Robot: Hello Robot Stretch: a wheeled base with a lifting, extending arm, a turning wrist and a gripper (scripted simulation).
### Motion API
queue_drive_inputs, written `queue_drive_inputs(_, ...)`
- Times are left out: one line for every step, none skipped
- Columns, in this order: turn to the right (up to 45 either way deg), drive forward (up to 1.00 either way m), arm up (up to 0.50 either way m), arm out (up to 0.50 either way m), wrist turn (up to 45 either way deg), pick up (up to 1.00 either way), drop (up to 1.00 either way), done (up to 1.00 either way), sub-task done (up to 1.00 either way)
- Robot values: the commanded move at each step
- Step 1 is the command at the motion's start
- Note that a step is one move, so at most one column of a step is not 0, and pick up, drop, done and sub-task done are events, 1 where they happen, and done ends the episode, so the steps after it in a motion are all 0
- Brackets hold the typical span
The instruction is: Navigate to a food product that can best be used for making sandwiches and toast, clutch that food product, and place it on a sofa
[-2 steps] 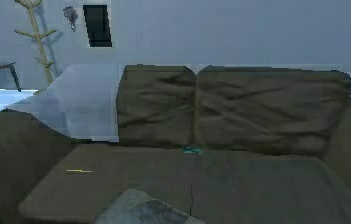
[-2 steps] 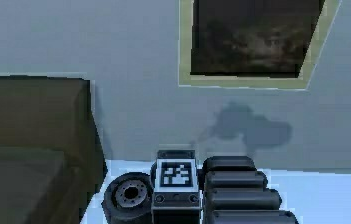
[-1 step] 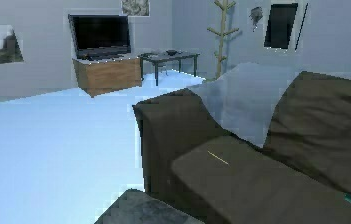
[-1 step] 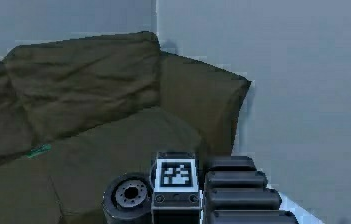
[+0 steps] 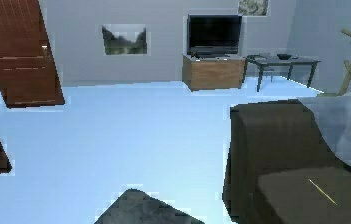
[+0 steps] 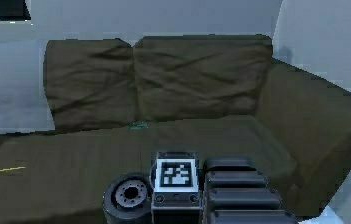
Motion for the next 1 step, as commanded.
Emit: queue_drive_inputs(-3.0,0.00,0.00,0.00,0.0,0.00,0.00,0.00,0.00)
